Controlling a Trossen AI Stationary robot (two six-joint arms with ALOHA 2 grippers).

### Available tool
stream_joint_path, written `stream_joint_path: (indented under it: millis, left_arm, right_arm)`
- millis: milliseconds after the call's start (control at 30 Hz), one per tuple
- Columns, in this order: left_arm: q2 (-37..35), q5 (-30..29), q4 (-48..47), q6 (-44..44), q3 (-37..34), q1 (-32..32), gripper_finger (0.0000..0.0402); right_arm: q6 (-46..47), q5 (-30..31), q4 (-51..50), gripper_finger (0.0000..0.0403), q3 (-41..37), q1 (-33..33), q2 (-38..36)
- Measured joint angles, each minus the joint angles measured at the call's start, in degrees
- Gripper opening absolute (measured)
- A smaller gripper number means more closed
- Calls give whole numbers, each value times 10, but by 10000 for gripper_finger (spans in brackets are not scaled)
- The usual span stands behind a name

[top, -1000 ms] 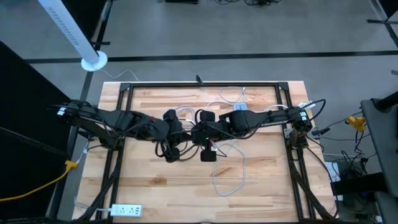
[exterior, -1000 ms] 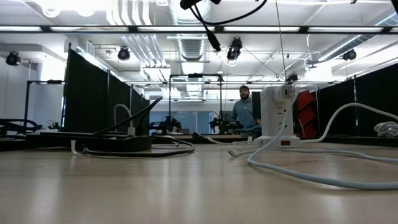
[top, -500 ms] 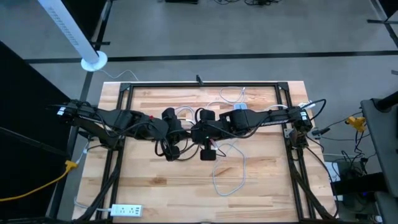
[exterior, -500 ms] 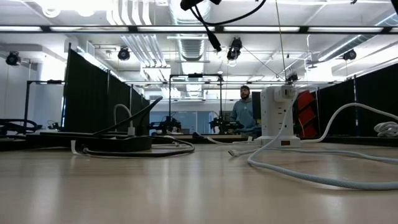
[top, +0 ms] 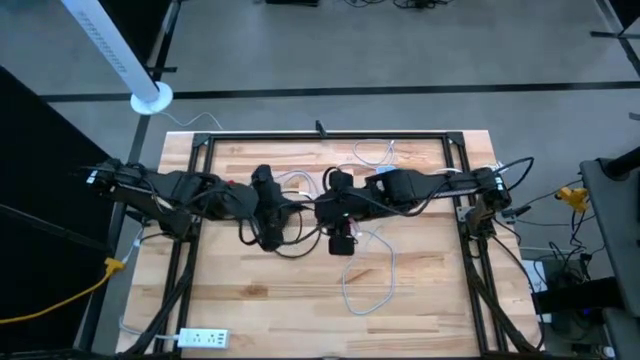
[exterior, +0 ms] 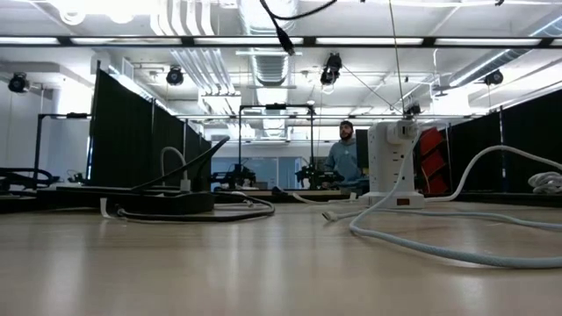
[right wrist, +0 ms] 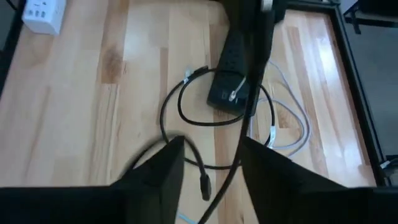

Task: Insert USB
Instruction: Insert the black charger cable into the bottom white outlet extension

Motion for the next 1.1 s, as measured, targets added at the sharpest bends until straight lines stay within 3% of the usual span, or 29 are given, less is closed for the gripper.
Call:
stream_joint_path:
  millis: [100,300,433,500,633,833,933,1100]
  left_arm:
    - [-18,-5,0,-3,0,0,0]
    - [-68,-26,27,-6,0,0,0]
    - [-102,-44,90,17,0,0,0]
    - [-116,-65,134,43,0,1,0]
    - [-131,-117,207,81,0,13,0]
    - [-136,-164,313,127,0,30,0]
    - [-137,-164,369,144,0,38,0]
    - [-144,-155,456,168,0,43,0]
  right_arm:
    - [5,9,6,166,0,0,-40]
    - [3,84,14,178,0,0,-130]
    - [-13,101,142,175,-6,0,-181]
    - [-30,73,234,172,-12,0,-186]
    - [-36,-39,415,165,-24,0,-167]
    - [66,-133,646,148,-26,0,-112]
    - [108,-181,700,140,-25,1,-85]
    - [134,-180,701,126,-27,4,-40]
